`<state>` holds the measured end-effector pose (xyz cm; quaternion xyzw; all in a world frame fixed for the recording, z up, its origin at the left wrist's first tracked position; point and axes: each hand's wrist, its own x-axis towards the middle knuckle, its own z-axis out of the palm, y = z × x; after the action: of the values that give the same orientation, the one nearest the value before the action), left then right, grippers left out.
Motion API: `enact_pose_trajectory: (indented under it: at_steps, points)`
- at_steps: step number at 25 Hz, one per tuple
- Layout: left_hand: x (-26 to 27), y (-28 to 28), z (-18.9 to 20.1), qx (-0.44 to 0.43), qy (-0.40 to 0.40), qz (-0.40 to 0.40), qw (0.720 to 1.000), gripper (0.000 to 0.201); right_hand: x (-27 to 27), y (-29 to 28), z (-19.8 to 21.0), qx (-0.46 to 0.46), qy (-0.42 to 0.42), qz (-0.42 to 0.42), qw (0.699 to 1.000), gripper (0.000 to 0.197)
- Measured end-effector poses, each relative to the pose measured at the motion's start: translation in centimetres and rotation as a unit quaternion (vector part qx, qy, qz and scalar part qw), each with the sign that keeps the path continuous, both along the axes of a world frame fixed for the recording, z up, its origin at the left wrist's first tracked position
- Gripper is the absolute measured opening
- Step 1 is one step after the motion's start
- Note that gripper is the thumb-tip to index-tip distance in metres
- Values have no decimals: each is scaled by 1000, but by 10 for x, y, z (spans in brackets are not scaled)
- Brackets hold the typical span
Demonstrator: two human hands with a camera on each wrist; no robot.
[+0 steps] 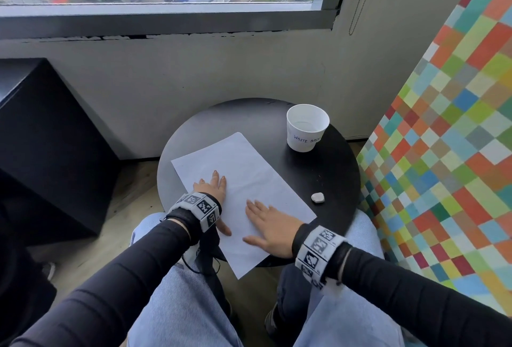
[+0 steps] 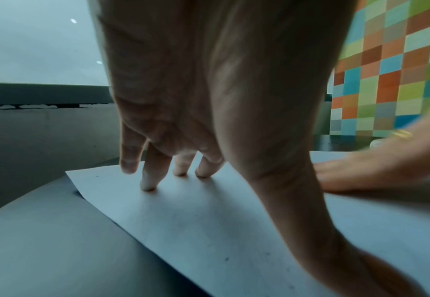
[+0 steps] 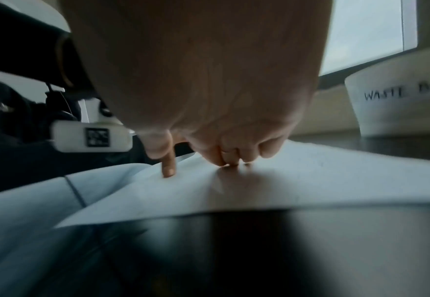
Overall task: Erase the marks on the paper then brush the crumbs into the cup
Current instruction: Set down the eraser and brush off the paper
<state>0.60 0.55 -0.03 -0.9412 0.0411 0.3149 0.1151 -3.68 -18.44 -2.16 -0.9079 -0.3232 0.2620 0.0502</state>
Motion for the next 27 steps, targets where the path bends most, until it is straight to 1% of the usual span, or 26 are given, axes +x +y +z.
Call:
enact_pose_trajectory:
  at_steps: [1,2,4,5,6,7,8,9,10,11,12,13,14,16,17,18,19,20,21,22,23,25,26,27]
  points:
    - [0,-1,1,1,2,5,1000,152,-3,-7,0,-9,-5,10,1000,79]
    - [1,-3,0,2,7,10,1000,151,5,-16,-1,-26,-22,-19,999,79]
    - [2,-5,-1,0,17,26,1000,153,23,-35,7,-83,-86,-103,988,83]
    - [3,-8,-1,-1,20,35,999,154,24,-37,11,-88,-107,-103,985,85]
    - [3,-11,0,-1,21,44,999,153,20,-36,13,-68,-109,-72,989,91]
    - [4,-14,2,-3,21,57,998,146,10,-32,11,-49,-89,-22,995,99]
    - [6,-18,3,-11,17,70,997,132,-3,-27,11,-49,-54,19,997,105]
    - [7,-21,5,-18,15,82,996,116,-10,-26,13,-61,-29,33,997,106]
    - [7,-22,7,-21,15,89,996,110,-4,-32,11,-72,-32,21,997,100]
    - [7,-22,8,-18,16,93,995,117,9,-40,10,-92,-54,-27,994,93]
    - [7,-21,8,-8,28,85,996,131,20,-46,14,-115,-78,-79,987,88]
    - [6,-20,8,-4,38,78,996,141,25,-48,17,-125,-93,-111,982,86]
    - [5,-19,8,-4,42,77,996,142,26,-46,17,-115,-98,-109,982,86]
    - [4,-22,8,0,38,84,996,131,11,-34,12,-95,-61,-55,992,87]
    - [5,-23,8,-6,32,91,995,119,1,-30,13,-96,-37,-36,994,88]
    - [5,-24,9,-14,29,99,995,104,0,-31,15,-97,-34,-41,994,88]
    - [6,-25,10,-19,28,103,994,90,10,-36,14,-111,-49,-75,990,88]
    - [6,-25,10,-21,26,105,994,82,22,-43,18,-125,-72,-115,983,88]
    - [5,-26,11,-21,27,103,994,79,31,-47,21,-133,-91,-144,976,88]
    - [5,-26,12,-17,30,98,995,78,36,-48,21,-115,-97,-147,978,87]
    - [5,-25,13,-16,30,95,995,77,36,-46,20,-82,-88,-121,985,86]
    - [6,-26,14,-35,33,111,993,75,22,-37,15,-43,-33,-43,998,83]
    - [7,-26,14,-40,34,117,992,73,20,-38,14,-50,-16,-21,998,81]
    - [7,-26,14,-36,33,116,992,72,27,-41,12,-70,-18,-31,997,80]
